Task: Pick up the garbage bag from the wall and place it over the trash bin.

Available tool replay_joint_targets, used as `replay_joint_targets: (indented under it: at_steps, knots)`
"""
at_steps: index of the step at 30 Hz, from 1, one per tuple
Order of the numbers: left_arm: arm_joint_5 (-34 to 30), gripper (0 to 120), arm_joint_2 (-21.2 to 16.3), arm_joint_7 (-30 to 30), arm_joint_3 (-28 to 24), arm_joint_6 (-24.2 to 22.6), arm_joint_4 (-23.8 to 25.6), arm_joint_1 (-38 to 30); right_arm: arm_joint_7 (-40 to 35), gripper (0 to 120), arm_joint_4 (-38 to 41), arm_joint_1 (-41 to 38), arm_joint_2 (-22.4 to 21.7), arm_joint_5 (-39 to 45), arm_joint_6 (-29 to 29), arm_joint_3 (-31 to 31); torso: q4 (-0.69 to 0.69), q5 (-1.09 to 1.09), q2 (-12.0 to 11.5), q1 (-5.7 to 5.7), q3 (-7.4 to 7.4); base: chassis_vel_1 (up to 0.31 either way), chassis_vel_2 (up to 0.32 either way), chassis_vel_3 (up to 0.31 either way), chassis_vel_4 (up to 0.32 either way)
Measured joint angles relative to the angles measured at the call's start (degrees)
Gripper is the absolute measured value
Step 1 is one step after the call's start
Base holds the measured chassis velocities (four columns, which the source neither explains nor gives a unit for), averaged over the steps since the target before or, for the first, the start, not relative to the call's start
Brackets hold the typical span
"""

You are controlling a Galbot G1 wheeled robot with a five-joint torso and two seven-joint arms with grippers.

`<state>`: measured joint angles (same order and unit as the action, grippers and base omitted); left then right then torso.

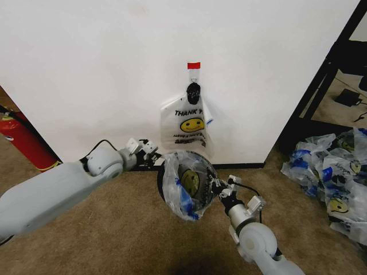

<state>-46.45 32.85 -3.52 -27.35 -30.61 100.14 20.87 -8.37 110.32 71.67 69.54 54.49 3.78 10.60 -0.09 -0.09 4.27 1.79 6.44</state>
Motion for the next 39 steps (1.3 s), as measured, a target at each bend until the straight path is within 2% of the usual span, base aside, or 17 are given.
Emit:
replay_joint_targets:
  at_steps: [2,6,7,10,11,15,17,18,22,25,26,29,30,32,33,36,39]
  knots:
    - [0.12,0,-1.70,-0.04,2.99,0.17,1.12,3.74,-0.35,1,-0.62,-0.89,0.19,0.93,0.40,-0.45,0.07,0.02,0.00,0.00,0.00,0.000,0.000,0.000,0.000]
    - [0.13,0,-3.12,-0.02,7.24,0.40,2.96,8.29,-1.16,1,-1.25,-1.26,0.64,2.01,0.67,-0.47,0.00,0.02,0.00,0.00,0.00,0.000,0.000,0.000,0.000]
    - [0.13,0,-3.12,-0.02,7.24,0.40,2.96,8.29,-1.16,1,-1.25,-1.26,0.64,2.01,0.67,-0.47,0.00,0.02,0.00,0.00,0.00,0.000,0.000,0.000,0.000]
    - [-0.09,0,-3.18,0.89,12.20,0.24,5.09,13.12,-2.80,1,-1.52,-1.67,1.26,3.15,0.78,0.41,0.00,0.02,0.00,0.00,0.00,0.000,0.000,0.000,0.000]
    - [-0.17,0,-3.02,1.02,12.76,0.27,5.27,13.61,-3.09,1,-1.55,-1.80,1.43,3.39,0.86,0.49,0.03,-0.03,0.00,0.00,0.00,0.000,0.000,0.000,0.000]
    - [-0.53,0,-2.43,1.62,15.30,0.55,5.55,15.44,-4.13,1,-1.74,-1.82,1.95,4.40,1.35,0.69,0.01,0.07,0.00,0.00,0.00,0.000,0.000,0.000,0.000]
    - [-0.60,0,-2.25,2.29,16.10,0.93,5.76,16.17,-4.25,1,-1.86,-1.69,1.98,4.41,1.35,0.81,0.00,-0.01,0.00,0.00,0.00,0.000,0.000,0.000,0.000]
    - [-0.91,0,-1.85,3.41,17.39,1.04,6.41,16.90,-4.27,1,-1.98,-1.42,2.16,4.34,1.42,0.74,0.01,0.02,0.00,0.00,0.00,0.000,0.000,0.000,0.000]
    - [-1.95,11,-1.26,4.97,19.94,0.14,7.97,17.98,-4.34,1,-2.32,-1.31,2.64,3.81,1.46,0.63,0.00,0.03,0.00,0.00,0.00,0.000,0.000,0.000,0.000]
    - [-2.18,25,-0.94,8.15,23.91,-1.01,10.33,20.34,-4.64,1,-3.40,-1.60,3.54,2.93,1.47,0.56,0.02,0.03,0.00,0.00,0.00,0.000,0.000,0.000,0.000]
    - [-2.18,25,-0.94,8.15,23.91,-1.01,10.33,20.34,-4.64,1,-3.40,-1.60,3.54,2.93,1.47,0.56,0.02,0.03,0.00,0.00,0.00,0.000,0.000,0.000,0.000]
    - [-1.71,36,-0.26,12.63,25.49,-1.61,12.80,21.36,-5.06,1,-4.20,-1.68,4.38,2.05,1.30,1.10,0.05,0.03,0.00,0.00,0.00,0.000,0.000,0.000,0.000]
    - [-2.40,43,0.03,16.64,26.35,-2.83,16.08,22.58,-5.62,1,-4.72,-1.44,5.01,1.37,1.13,1.65,-0.03,0.01,0.00,0.00,0.00,0.000,0.000,0.000,0.000]
    - [-4.25,51,0.08,20.44,26.78,-4.71,20.30,24.55,-5.96,1,-5.47,-1.58,5.64,0.60,1.00,1.74,-0.02,0.04,0.00,0.00,0.00,0.000,0.000,0.000,0.000]
    - [-4.25,51,0.08,20.44,26.78,-4.71,20.30,24.55,-5.96,1,-5.47,-1.58,5.64,0.60,1.00,1.74,-0.02,0.04,0.00,0.00,0.00,0.000,0.000,0.000,0.000]
    - [-8.81,65,1.76,25.16,26.45,-7.60,26.52,26.05,-6.37,1,-6.46,-2.12,6.36,-0.38,0.98,1.58,0.04,0.02,0.00,0.00,0.00,0.000,0.000,0.000,0.000]
    - [-18.35,76,4.76,30.72,25.14,-11.02,31.76,25.43,-6.88,1,-7.26,-2.59,6.71,-1.33,0.98,1.45,0.00,0.03,0.00,0.00,0.00,0.000,0.000,0.000,0.000]
